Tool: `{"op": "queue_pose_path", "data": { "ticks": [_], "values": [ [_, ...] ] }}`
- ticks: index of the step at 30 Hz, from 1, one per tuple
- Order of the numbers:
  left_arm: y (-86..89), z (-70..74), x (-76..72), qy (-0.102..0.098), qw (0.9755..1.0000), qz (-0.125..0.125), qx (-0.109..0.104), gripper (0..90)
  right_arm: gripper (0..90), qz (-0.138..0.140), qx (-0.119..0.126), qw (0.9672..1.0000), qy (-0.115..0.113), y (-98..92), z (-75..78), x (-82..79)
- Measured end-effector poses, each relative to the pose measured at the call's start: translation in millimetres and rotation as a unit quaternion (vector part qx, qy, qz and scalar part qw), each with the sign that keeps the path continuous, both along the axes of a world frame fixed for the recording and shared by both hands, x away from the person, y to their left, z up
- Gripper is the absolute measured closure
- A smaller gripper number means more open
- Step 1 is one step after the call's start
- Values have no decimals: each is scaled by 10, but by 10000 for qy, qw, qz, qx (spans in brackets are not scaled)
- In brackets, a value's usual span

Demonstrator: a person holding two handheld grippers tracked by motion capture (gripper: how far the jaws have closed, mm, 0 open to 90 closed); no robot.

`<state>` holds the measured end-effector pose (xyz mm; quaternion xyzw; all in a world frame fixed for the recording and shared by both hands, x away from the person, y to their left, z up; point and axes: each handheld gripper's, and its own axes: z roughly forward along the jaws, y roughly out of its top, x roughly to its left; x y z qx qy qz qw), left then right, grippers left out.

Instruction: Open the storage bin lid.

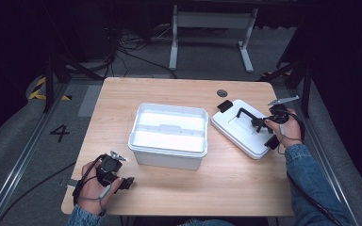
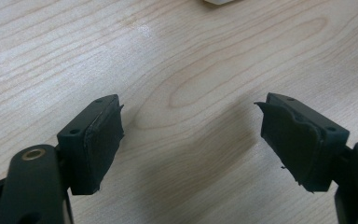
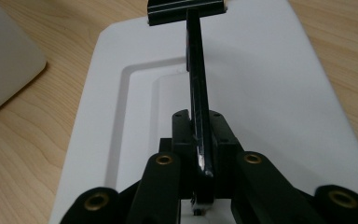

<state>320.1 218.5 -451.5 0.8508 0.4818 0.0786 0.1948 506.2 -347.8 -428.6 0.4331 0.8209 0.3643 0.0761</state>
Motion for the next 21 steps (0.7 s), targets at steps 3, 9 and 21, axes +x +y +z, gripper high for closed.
{"op": "queue_pose_path", "data": {
  "ticks": [3,9,21],
  "values": [
    [-3,-3,-3,18,10000,10,-6,215,846,-7,14,10000,60,-2,-26,-1],
    [-1,-5,-1,13,10000,6,-1,215,829,-63,-28,9998,193,-14,-77,1],
    [-1,-9,-3,26,10000,0,2,215,583,-367,-33,9993,-108,-18,65,-18]
  ]
}}
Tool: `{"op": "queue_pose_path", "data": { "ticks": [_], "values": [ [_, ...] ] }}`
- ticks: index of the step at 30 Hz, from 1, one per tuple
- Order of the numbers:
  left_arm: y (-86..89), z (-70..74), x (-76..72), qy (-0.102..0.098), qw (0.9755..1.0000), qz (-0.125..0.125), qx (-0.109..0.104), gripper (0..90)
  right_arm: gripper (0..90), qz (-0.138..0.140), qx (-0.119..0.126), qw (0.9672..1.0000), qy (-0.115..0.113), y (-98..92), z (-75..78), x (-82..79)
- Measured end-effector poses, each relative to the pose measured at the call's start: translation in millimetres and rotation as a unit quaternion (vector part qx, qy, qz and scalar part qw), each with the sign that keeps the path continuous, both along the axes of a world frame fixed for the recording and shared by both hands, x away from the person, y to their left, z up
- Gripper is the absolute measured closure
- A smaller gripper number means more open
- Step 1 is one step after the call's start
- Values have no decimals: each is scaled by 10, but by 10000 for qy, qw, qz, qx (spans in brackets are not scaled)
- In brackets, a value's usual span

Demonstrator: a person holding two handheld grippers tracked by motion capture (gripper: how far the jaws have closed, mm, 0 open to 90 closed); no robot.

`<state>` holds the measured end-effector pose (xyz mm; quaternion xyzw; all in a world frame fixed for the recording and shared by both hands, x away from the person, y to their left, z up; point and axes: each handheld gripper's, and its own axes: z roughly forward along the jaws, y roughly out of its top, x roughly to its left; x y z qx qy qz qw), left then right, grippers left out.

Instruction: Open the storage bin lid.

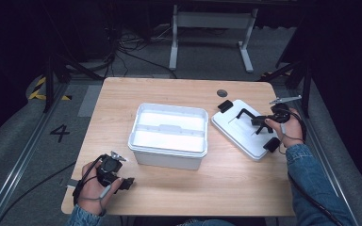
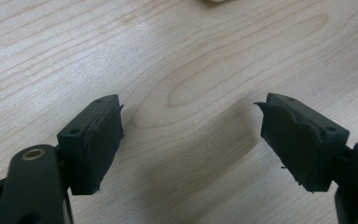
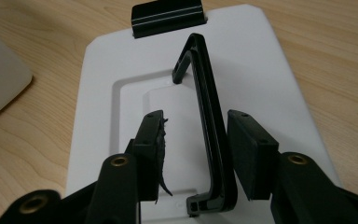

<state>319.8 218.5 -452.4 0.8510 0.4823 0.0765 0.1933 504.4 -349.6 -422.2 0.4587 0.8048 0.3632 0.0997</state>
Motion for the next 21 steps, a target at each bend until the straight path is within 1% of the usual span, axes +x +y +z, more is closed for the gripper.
{"op": "queue_pose_path", "data": {
  "ticks": [1,2,3,6,8,10,11,12,14,17,19,20,21],
  "values": [
    [4,1,0,-3,10000,-19,2,215,578,0,-10,10000,-9,-2,24,-10],
    [5,1,-6,9,10000,5,-14,215,568,-2,-1,10000,-74,-1,67,-31],
    [5,1,-6,9,10000,5,-14,215,568,-2,-1,10000,-74,-1,67,-31],
    [7,-2,-13,12,10000,22,-17,215,556,23,-36,9999,-167,6,152,-78],
    [12,-2,-17,19,10000,28,-19,215,553,39,-50,9998,-173,16,194,-108],
    [17,-2,-22,19,10000,38,-15,215,553,71,-49,9997,-228,28,243,-147],
    [20,-1,-23,20,10000,29,-7,215,550,122,-38,9995,-288,48,296,-195],
    [20,-1,-26,7,10000,39,0,215,550,122,-38,9995,-288,48,296,-195],
    [20,0,-28,3,10000,34,-2,215,549,193,-17,9992,-345,77,345,-248],
    [19,-4,-38,35,10000,47,-24,215,548,340,-39,9986,-401,140,417,-342],
    [24,0,-40,-1,10000,46,-6,215,545,428,-11,9982,-426,180,450,-398],
    [25,3,-42,-2,10000,38,-8,215,539,533,-5,9975,-460,230,483,-464],
    [25,3,-42,-2,10000,38,-8,215,539,533,-5,9975,-460,230,483,-464]
  ]
}}
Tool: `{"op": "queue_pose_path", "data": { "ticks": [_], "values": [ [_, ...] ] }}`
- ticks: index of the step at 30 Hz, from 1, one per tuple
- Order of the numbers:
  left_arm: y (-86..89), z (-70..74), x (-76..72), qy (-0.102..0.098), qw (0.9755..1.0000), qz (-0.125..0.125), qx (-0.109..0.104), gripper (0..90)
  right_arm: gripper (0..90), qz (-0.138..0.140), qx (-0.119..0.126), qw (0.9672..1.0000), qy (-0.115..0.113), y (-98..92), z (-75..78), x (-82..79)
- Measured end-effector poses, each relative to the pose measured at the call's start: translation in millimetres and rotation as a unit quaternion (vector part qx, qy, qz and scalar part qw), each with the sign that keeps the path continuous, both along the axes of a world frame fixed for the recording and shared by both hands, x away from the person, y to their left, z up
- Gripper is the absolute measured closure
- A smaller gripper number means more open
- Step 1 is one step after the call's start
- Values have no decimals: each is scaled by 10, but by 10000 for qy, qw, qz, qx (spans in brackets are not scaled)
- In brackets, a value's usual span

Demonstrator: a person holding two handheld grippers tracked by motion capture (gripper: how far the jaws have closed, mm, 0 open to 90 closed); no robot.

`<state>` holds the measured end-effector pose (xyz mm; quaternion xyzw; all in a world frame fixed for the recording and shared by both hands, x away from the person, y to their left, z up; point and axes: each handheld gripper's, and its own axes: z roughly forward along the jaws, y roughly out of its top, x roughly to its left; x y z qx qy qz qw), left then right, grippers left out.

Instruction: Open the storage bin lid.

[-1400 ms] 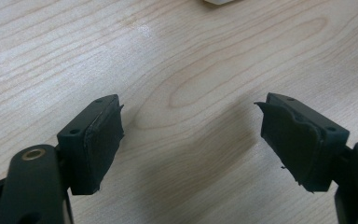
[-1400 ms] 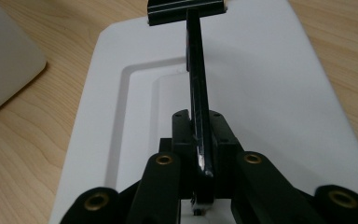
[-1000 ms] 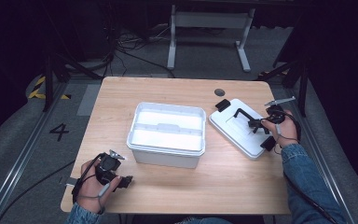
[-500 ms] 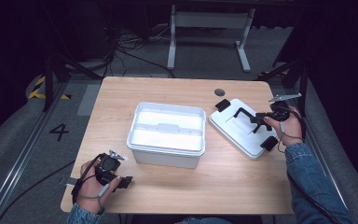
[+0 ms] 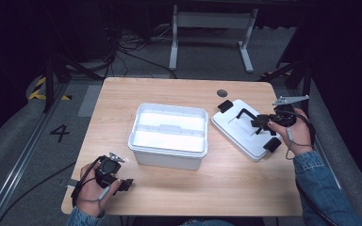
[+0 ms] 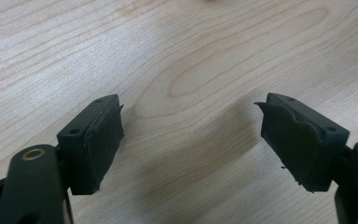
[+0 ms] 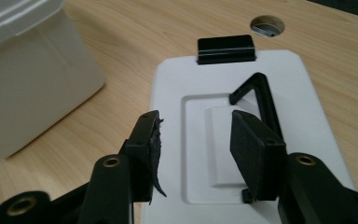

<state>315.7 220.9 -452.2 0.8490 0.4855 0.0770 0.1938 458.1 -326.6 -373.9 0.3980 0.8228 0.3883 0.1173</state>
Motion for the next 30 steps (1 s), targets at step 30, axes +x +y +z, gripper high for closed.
{"op": "queue_pose_path", "data": {
  "ticks": [30],
  "values": [
    [-28,-7,22,26,10000,-40,11,215,495,967,44,9952,165,522,-166,-703]
  ]
}}
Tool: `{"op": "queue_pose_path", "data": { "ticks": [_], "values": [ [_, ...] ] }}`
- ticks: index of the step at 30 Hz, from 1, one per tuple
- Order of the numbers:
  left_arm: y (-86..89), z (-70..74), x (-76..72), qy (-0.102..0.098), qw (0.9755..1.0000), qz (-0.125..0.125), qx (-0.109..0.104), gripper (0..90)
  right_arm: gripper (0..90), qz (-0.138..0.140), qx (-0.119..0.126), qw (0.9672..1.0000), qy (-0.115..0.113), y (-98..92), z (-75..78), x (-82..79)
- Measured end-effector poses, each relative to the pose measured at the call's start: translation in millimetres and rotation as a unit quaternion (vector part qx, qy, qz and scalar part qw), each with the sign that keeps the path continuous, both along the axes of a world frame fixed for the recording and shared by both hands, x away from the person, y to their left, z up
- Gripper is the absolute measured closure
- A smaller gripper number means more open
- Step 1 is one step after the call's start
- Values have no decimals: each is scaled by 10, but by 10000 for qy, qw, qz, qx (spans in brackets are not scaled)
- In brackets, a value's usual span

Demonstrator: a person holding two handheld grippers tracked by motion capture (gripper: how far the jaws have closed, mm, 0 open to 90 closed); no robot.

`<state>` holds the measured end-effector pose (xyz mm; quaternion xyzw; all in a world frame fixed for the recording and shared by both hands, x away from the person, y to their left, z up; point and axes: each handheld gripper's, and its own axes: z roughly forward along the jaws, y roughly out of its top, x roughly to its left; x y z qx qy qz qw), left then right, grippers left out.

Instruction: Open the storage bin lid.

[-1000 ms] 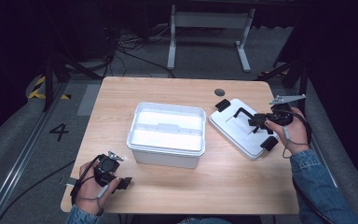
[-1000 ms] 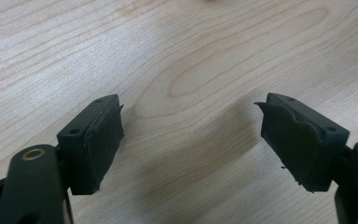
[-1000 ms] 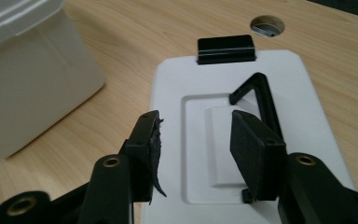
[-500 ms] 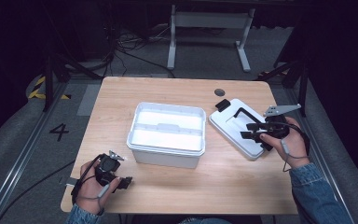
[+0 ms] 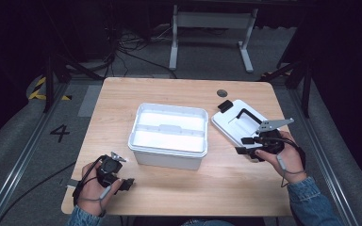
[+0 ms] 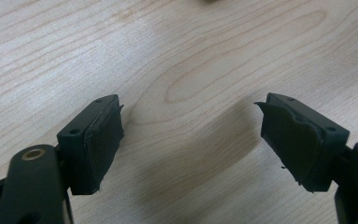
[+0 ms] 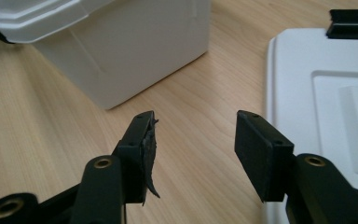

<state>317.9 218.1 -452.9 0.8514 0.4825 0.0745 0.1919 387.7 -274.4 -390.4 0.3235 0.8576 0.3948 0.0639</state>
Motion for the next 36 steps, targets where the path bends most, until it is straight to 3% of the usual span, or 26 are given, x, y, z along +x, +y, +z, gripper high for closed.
{"op": "queue_pose_path", "data": {
  "ticks": [6,8,20,36],
  "values": [
    [-2,-5,3,13,10000,9,11,215,486,78,3,10000,20,67,-77,-134],
    [-6,-6,4,8,10000,3,7,215,485,169,-137,9997,80,116,-116,-172],
    [-5,-8,6,22,10000,9,-9,215,477,303,-288,9990,162,221,-202,-229],
    [-21,2,20,-35,10000,-71,-21,214,450,504,-277,9982,151,387,-618,-331]
  ]
}}
